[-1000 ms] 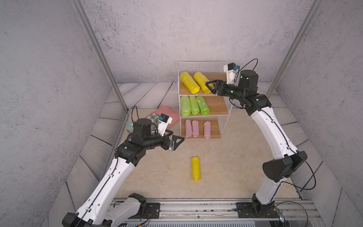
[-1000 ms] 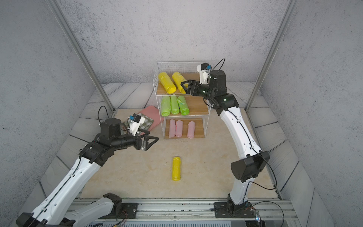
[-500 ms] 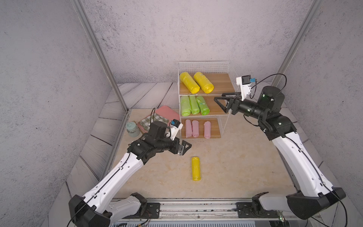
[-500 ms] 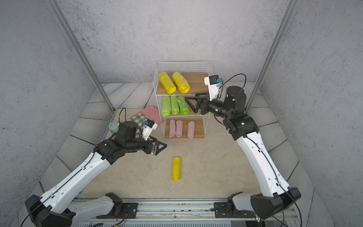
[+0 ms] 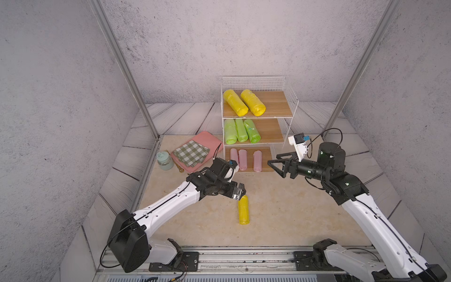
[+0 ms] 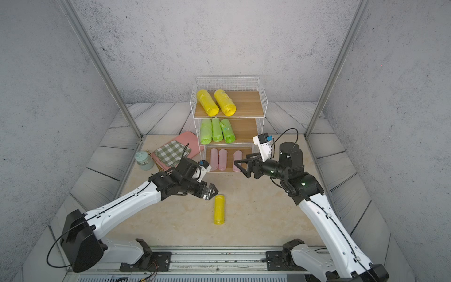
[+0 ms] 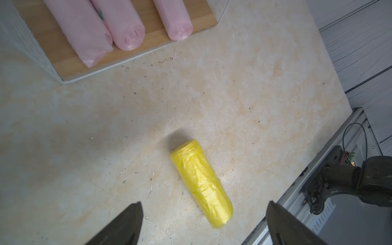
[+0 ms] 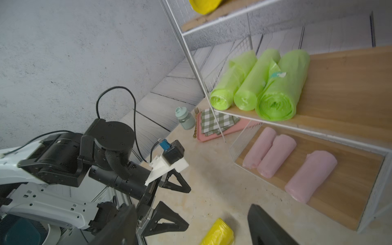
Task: Sort the rolls of trash bags by color and place them on the shelf
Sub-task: Pick up the roll of trash bags from the center of the board.
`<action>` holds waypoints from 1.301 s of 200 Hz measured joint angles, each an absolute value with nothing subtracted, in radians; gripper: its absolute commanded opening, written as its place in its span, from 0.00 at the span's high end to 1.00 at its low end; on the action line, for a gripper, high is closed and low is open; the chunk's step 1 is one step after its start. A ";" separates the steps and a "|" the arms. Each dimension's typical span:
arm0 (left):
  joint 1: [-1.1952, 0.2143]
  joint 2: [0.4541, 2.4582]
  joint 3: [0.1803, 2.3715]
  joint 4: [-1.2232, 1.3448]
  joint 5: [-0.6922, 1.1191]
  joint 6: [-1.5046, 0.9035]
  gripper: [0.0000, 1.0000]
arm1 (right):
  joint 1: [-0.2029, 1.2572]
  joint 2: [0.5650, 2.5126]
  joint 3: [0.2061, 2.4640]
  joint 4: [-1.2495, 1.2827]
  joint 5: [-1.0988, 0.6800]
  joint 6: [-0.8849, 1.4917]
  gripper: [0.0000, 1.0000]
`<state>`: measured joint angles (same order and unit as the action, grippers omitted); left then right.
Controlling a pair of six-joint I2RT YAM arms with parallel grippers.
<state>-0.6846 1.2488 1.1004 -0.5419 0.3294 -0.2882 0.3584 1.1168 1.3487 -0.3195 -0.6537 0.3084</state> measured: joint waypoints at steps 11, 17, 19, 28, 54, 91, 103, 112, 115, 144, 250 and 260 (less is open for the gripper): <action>-0.701 1.278 1.097 -0.542 0.313 -0.305 0.03 | 0.358 1.092 1.294 -0.329 -0.654 0.309 0.14; -0.710 1.293 1.094 -0.542 0.304 -0.316 0.03 | 0.358 1.078 1.261 -0.332 -0.654 0.310 0.14; -0.713 1.298 1.093 -0.542 0.301 -0.320 0.03 | 0.358 1.074 1.249 -0.332 -0.653 0.310 0.14; -0.724 1.319 1.088 -0.542 0.292 -0.338 0.03 | 0.358 1.055 1.203 -0.339 -0.653 0.311 0.14; -0.752 1.386 1.079 -0.550 0.268 -0.387 0.04 | 0.358 1.002 1.088 -0.348 -0.646 0.326 0.14; -0.799 1.483 1.079 -0.575 0.247 -0.451 0.06 | 0.359 0.936 0.933 -0.355 -0.619 0.358 0.14; -0.816 1.514 1.079 -0.578 0.242 -0.471 0.07 | 0.359 0.921 0.885 -0.355 -0.613 0.372 0.14; -0.824 1.539 1.080 -0.579 0.237 -0.486 0.08 | 0.359 0.912 0.851 -0.356 -0.610 0.385 0.14; -0.827 1.546 1.080 -0.579 0.234 -0.492 0.09 | 0.359 0.910 0.841 -0.355 -0.609 0.389 0.14; -0.839 1.626 1.081 -0.579 0.215 -0.540 0.11 | 0.360 0.877 0.746 -0.364 -0.594 0.413 0.14; -0.848 1.786 1.185 -0.550 0.171 -0.627 0.15 | 0.360 0.854 0.632 -0.385 -0.573 0.438 0.14; -0.850 1.797 1.193 -0.550 0.168 -0.629 0.15 | 0.360 0.856 0.632 -0.386 -0.572 0.438 0.14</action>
